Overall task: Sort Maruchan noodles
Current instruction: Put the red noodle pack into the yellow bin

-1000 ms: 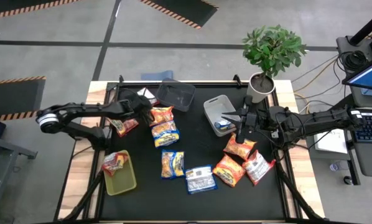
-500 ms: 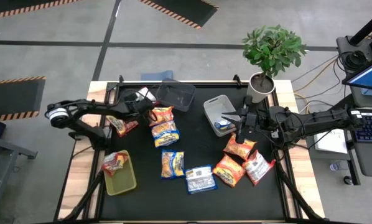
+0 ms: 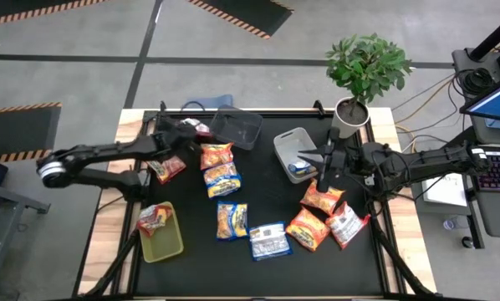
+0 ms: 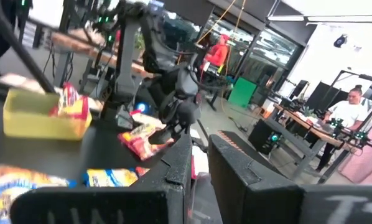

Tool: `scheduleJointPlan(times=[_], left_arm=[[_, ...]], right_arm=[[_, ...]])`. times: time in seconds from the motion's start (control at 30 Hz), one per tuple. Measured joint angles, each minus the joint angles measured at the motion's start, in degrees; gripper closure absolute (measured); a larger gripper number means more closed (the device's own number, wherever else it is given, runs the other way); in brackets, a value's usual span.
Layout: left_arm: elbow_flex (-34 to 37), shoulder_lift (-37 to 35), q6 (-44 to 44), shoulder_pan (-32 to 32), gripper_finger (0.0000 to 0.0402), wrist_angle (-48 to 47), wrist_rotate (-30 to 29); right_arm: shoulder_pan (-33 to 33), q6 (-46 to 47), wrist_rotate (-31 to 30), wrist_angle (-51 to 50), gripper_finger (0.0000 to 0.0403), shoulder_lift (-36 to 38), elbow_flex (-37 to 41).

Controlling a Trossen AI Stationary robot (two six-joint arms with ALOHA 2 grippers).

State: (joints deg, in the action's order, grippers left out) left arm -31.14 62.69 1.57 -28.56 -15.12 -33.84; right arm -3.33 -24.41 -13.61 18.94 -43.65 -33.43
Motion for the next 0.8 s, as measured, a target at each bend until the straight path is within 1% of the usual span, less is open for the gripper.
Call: scheduleJointPlan(times=[0.13, 0.3, 0.37, 0.53, 0.7, 0.8], left_arm=[[0.0, -7.1, -0.1, 0.0, 0.0401, -1.4, 2.3], [0.0, -13.0, -1.7, 0.0, 0.0401, -1.4, 8.9], [0.0, -14.5, -3.2, 0.0, 0.0401, -1.4, 11.3], [0.0, -15.8, -5.4, 0.4, 0.0401, -1.4, 16.5], [0.0, -15.7, -5.8, 1.8, 0.0402, -1.6, 16.9], [0.0, -15.7, -5.8, 2.7, 0.0402, -1.6, 16.9]], right_arm=[[0.0, 0.6, 0.0, 4.4, 0.0360, -2.5, 0.0], [0.7, 0.4, 0.1, 10.9, 0.0360, -7.7, 0.0], [1.4, 0.5, 0.0, 11.7, 0.0360, -9.6, -0.5], [3.1, 2.9, 0.0, 11.5, 0.0360, -14.7, -4.1], [4.6, 7.5, 0.0, 11.0, 0.0360, -20.8, -8.3], [5.6, 10.0, 0.0, 8.6, 0.0350, -24.3, -11.7]])
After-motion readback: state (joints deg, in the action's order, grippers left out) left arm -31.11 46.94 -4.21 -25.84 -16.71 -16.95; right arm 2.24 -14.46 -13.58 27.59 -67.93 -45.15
